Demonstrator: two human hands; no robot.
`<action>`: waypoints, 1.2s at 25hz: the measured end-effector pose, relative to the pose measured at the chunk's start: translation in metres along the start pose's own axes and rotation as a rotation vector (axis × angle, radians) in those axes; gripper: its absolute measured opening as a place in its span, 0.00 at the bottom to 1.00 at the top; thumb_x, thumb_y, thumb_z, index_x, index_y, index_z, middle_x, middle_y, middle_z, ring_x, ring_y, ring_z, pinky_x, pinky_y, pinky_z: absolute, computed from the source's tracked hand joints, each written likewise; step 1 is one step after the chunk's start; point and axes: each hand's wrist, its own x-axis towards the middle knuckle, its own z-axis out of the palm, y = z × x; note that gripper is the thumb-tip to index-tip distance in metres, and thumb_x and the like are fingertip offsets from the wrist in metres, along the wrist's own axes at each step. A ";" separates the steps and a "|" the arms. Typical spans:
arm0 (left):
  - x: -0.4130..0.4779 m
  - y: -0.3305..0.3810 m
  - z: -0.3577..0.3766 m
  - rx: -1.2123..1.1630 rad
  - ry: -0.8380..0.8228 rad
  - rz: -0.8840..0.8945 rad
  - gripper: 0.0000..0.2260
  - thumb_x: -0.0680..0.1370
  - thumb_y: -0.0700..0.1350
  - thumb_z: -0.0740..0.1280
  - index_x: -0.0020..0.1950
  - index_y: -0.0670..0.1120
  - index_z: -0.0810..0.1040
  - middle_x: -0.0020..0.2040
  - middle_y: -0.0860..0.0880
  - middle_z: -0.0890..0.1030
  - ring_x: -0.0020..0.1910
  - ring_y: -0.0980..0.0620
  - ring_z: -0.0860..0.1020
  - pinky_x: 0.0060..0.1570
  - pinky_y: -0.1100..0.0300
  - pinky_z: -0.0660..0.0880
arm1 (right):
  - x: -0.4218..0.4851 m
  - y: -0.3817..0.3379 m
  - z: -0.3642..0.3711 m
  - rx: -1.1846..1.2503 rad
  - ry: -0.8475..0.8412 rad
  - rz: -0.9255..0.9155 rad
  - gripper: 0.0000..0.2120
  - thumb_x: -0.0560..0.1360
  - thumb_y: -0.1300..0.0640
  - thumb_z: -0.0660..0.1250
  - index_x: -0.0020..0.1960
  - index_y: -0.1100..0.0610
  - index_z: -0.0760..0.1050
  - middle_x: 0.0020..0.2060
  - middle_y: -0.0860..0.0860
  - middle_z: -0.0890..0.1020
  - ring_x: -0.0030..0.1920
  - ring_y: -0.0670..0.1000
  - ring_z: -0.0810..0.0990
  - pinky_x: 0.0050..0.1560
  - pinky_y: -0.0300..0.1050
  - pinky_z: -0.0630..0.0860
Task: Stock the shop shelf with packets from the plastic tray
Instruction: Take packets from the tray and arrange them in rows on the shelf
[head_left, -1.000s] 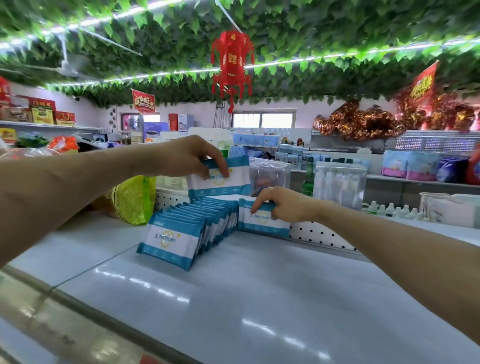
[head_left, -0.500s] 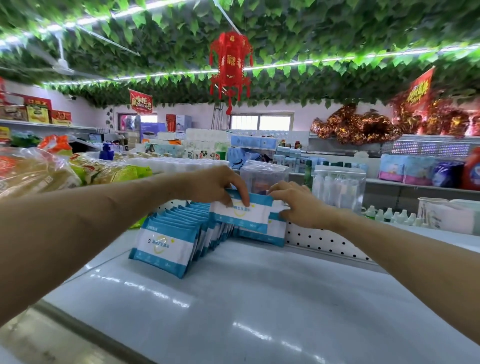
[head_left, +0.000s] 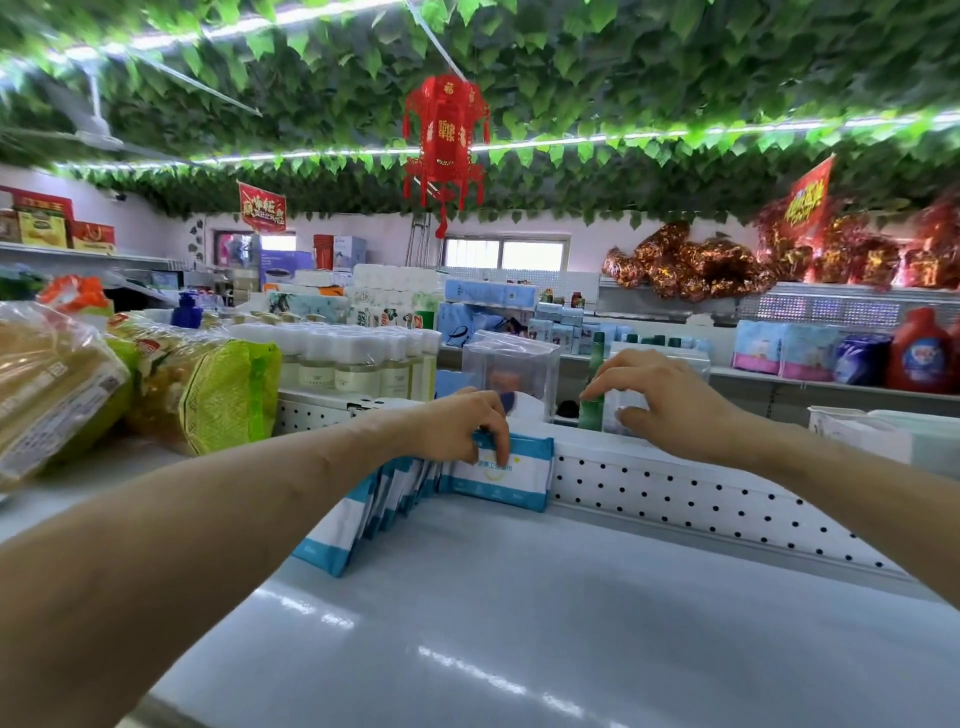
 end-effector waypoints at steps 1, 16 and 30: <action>0.001 0.000 0.001 0.010 0.013 -0.003 0.17 0.75 0.36 0.73 0.50 0.60 0.84 0.61 0.55 0.72 0.63 0.52 0.68 0.67 0.49 0.68 | 0.000 -0.003 -0.002 -0.004 0.001 -0.003 0.22 0.74 0.64 0.70 0.60 0.41 0.80 0.58 0.42 0.77 0.61 0.48 0.73 0.65 0.61 0.70; -0.277 -0.041 -0.104 0.088 0.131 -0.451 0.11 0.81 0.46 0.69 0.63 0.55 0.82 0.56 0.55 0.82 0.54 0.56 0.80 0.55 0.58 0.77 | 0.105 -0.255 0.058 0.225 -0.203 -0.429 0.15 0.80 0.58 0.65 0.64 0.46 0.79 0.56 0.42 0.80 0.52 0.43 0.77 0.57 0.43 0.76; -0.721 0.076 0.052 -0.053 -0.067 -1.336 0.14 0.78 0.53 0.69 0.63 0.52 0.82 0.55 0.52 0.84 0.54 0.50 0.82 0.57 0.56 0.77 | -0.014 -0.658 0.224 0.276 -0.703 -1.155 0.12 0.79 0.55 0.67 0.62 0.51 0.81 0.53 0.47 0.83 0.51 0.47 0.79 0.48 0.41 0.70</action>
